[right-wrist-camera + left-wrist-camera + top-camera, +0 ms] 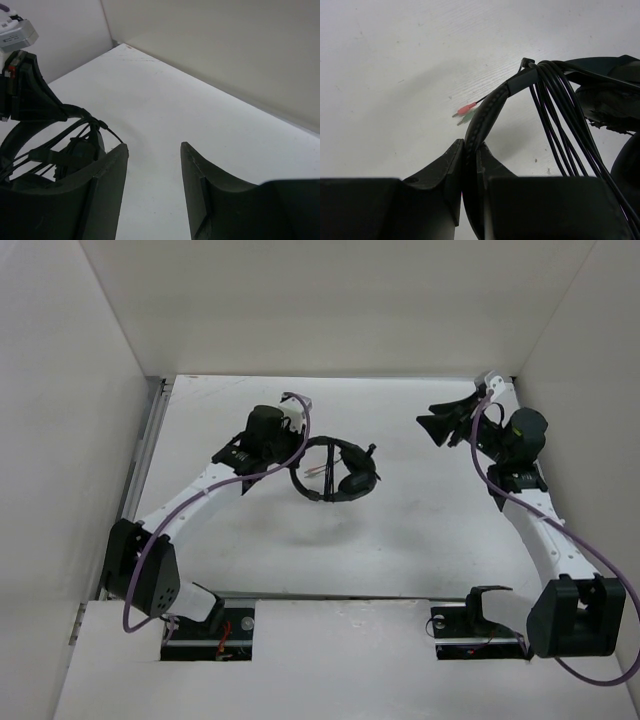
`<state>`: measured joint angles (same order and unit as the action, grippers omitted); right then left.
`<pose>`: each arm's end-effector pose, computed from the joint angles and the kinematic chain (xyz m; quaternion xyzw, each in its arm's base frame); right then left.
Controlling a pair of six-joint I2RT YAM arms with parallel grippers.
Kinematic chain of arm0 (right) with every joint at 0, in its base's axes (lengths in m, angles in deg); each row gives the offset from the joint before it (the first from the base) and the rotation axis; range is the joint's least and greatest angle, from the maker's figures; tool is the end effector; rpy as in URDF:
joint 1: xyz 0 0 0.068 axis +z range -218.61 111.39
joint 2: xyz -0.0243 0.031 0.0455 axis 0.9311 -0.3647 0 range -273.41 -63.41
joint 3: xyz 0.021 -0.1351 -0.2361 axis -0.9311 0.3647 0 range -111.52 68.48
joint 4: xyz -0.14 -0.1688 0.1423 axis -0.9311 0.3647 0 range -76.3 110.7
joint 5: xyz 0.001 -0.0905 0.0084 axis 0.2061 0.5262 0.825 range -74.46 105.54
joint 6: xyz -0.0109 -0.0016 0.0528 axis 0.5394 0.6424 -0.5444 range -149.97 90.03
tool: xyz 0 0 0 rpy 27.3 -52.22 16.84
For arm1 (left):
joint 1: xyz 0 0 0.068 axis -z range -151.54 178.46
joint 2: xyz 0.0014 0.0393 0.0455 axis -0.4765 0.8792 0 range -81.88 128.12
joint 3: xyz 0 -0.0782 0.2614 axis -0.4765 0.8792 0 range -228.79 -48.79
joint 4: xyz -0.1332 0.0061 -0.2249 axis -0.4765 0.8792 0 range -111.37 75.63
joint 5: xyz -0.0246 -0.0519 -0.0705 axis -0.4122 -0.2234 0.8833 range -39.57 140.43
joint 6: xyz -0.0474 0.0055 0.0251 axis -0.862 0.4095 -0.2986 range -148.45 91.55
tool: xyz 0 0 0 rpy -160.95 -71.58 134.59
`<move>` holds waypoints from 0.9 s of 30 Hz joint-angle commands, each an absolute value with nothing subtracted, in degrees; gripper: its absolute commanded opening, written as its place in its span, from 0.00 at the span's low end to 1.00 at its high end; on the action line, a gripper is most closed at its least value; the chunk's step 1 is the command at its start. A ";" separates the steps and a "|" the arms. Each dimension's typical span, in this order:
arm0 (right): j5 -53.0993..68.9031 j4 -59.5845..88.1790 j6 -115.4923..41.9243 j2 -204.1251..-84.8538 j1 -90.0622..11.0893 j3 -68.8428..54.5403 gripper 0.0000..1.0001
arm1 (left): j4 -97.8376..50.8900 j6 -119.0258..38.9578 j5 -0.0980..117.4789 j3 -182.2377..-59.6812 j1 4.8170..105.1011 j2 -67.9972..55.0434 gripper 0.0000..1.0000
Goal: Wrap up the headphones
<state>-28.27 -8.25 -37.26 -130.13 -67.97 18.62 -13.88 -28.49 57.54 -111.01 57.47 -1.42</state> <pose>0.2665 0.0276 0.3512 -0.2384 0.6412 0.2986 0.6655 0.2831 -0.1621 0.3067 0.2434 0.8100 -0.1840 0.5007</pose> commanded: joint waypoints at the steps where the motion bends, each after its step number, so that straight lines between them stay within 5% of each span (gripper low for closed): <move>1: -28.05 -12.66 -36.56 -127.75 -68.75 19.00 0.52 | -21.63 -31.35 56.85 -111.37 56.36 0.64 0.01; 27: -29.90 -13.54 -37.62 -124.85 -71.03 21.81 0.52 | -21.99 -24.32 50.08 -136.15 53.29 31.75 0.09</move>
<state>-28.60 -10.00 -37.32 -126.26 -70.44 21.63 -19.39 -24.18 50.59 -132.56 53.78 31.76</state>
